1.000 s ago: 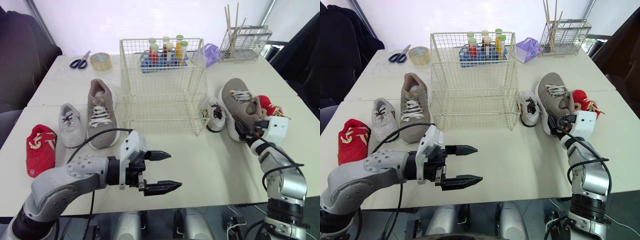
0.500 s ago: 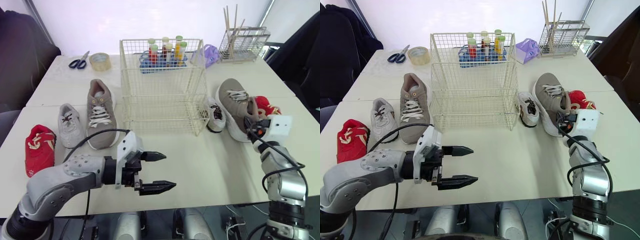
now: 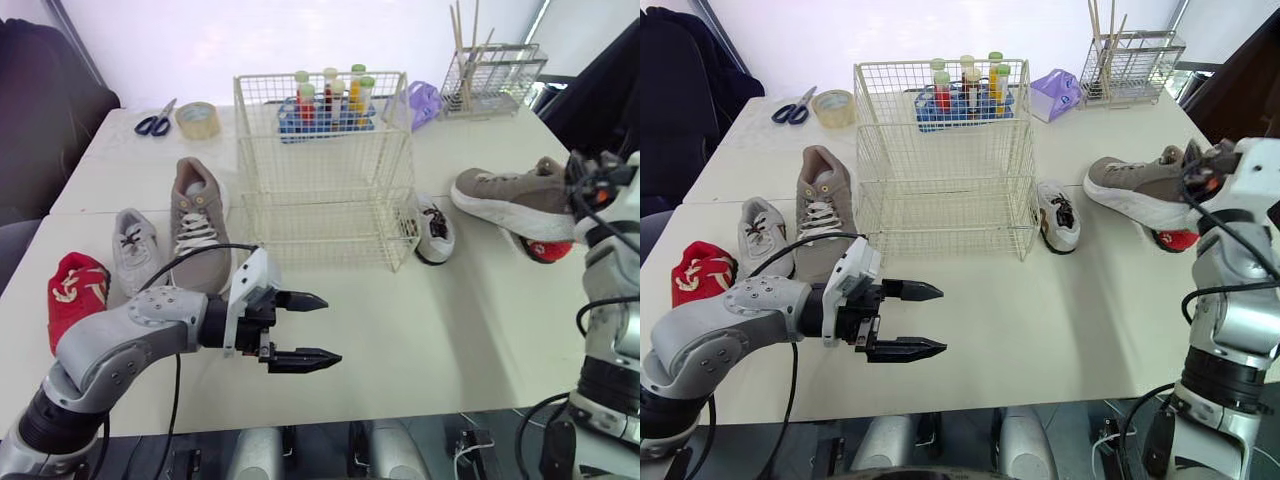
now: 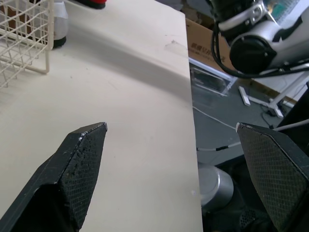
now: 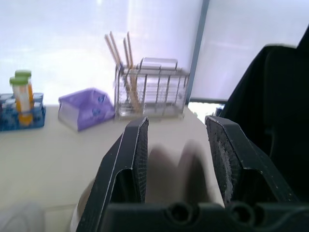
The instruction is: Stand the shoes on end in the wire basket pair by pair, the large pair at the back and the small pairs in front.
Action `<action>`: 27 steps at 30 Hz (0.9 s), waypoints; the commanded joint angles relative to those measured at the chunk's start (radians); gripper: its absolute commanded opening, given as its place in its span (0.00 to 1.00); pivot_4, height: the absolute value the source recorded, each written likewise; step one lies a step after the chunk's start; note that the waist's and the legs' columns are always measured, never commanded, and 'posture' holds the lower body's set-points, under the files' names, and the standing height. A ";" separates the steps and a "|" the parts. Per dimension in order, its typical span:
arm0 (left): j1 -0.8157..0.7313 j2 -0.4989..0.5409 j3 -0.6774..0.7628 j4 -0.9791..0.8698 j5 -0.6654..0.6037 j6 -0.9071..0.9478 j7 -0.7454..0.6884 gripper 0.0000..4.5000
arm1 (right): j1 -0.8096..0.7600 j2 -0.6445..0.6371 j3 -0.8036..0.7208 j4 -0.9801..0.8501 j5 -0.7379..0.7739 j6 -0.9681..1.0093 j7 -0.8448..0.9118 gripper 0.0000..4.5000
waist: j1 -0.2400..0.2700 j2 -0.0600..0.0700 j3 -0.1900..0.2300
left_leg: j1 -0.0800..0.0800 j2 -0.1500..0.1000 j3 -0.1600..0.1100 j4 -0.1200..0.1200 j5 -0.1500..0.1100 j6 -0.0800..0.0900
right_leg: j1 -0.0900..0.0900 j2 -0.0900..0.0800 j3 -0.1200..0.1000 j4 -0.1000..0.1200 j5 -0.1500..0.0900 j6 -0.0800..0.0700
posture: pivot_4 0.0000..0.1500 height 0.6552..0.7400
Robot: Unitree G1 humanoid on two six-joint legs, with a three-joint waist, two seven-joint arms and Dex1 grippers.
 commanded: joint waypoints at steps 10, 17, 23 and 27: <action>0.060 -0.023 0.021 -0.069 -0.006 0.006 0.056 1.00 | 0.181 0.018 0.032 -0.080 0.083 0.021 0.121 0.49 | 0.013 0.001 0.001 | 0.000 0.000 -0.001 0.001 0.000 0.001 | 0.001 -0.001 0.000 0.000 0.000 0.000 | 1.00 1.00; 0.103 -0.072 0.016 -0.121 -0.054 0.024 0.136 1.00 | 0.169 -0.129 -0.058 0.043 0.115 -0.029 0.245 0.99 | 0.019 0.001 0.001 | 0.001 0.000 0.000 0.003 -0.001 0.001 | 0.002 -0.001 0.000 0.000 0.000 -0.001 | 1.00 1.00; 0.111 -0.111 0.016 -0.178 -0.120 0.036 0.203 1.00 | 0.258 -0.341 -0.174 0.176 0.261 0.128 0.526 0.99 | 0.024 0.001 0.001 | 0.001 0.000 -0.001 0.003 -0.002 0.004 | 0.004 -0.001 0.000 -0.002 0.000 0.000 | 1.00 1.00; 0.066 -0.122 0.020 -0.197 -0.177 0.045 0.245 1.00 | 0.357 -0.397 -0.249 0.245 0.300 0.217 0.609 0.99 | 0.025 0.001 0.001 | 0.001 0.000 -0.001 0.003 -0.002 0.004 | 0.005 -0.001 -0.001 -0.002 0.000 0.000 | 1.00 1.00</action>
